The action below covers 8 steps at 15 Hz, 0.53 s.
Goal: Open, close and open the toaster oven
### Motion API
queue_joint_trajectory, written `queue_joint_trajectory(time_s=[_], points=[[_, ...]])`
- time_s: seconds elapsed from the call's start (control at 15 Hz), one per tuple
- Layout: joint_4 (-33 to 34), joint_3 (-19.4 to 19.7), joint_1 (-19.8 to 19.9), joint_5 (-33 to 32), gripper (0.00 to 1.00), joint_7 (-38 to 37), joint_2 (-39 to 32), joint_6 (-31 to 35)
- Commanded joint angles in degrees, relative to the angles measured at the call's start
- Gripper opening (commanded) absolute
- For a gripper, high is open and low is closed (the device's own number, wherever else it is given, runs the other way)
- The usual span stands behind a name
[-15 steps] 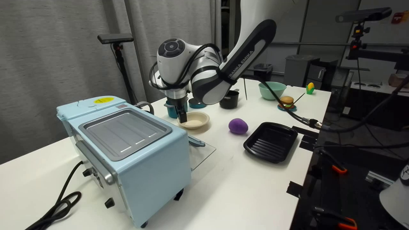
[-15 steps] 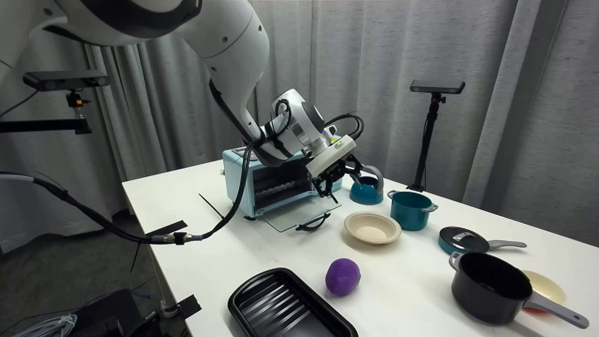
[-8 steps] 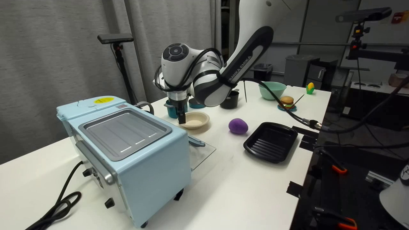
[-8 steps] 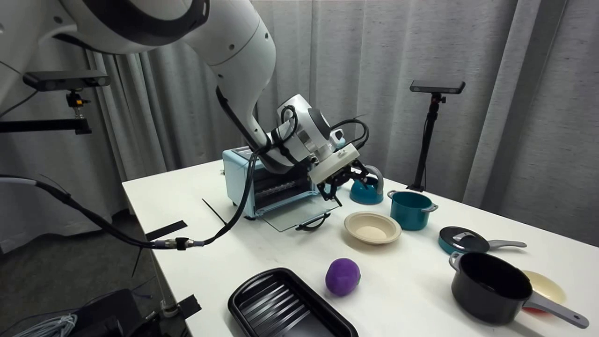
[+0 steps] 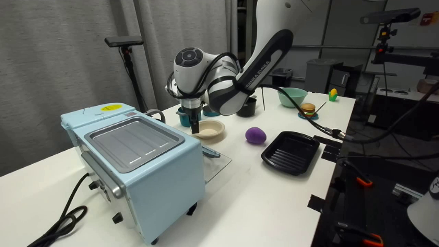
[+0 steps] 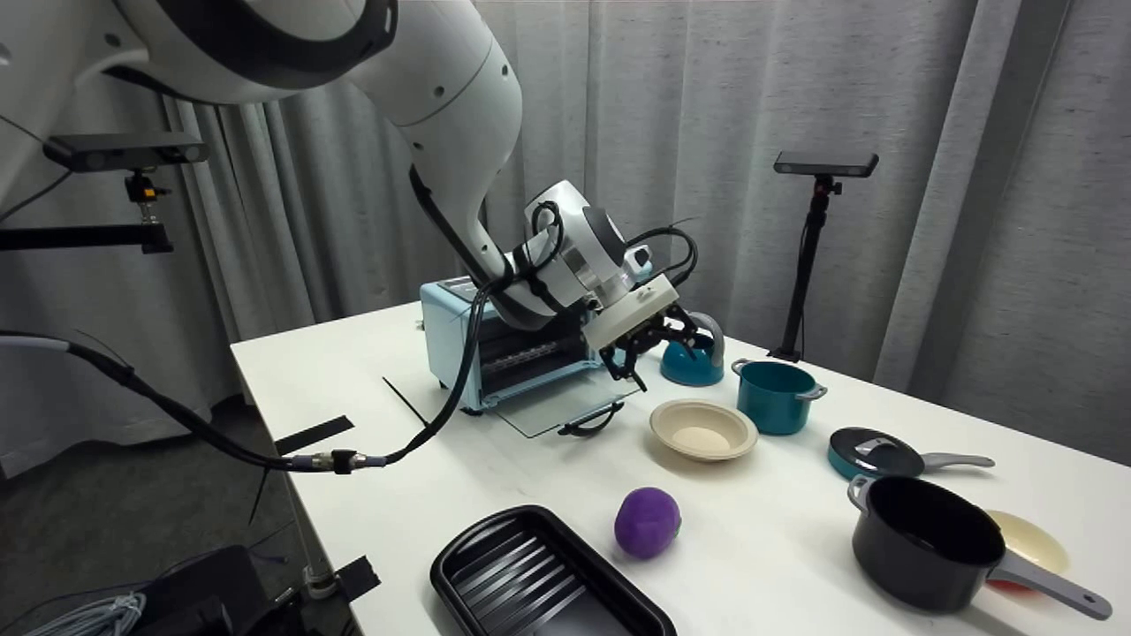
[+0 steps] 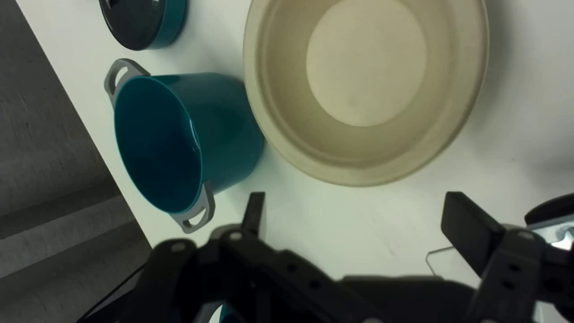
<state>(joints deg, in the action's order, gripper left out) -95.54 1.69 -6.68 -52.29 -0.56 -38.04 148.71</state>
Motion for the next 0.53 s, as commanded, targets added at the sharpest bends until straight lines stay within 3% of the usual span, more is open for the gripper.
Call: queue_joint_trajectory(time_s=[0.0,0.47], points=[[1.4,0.9,-0.5,0.6,1.00,-1.7,-0.9,0.5],[0.0,0.7,-0.5,0.6,1.00,-2.1,-0.2,0.0]])
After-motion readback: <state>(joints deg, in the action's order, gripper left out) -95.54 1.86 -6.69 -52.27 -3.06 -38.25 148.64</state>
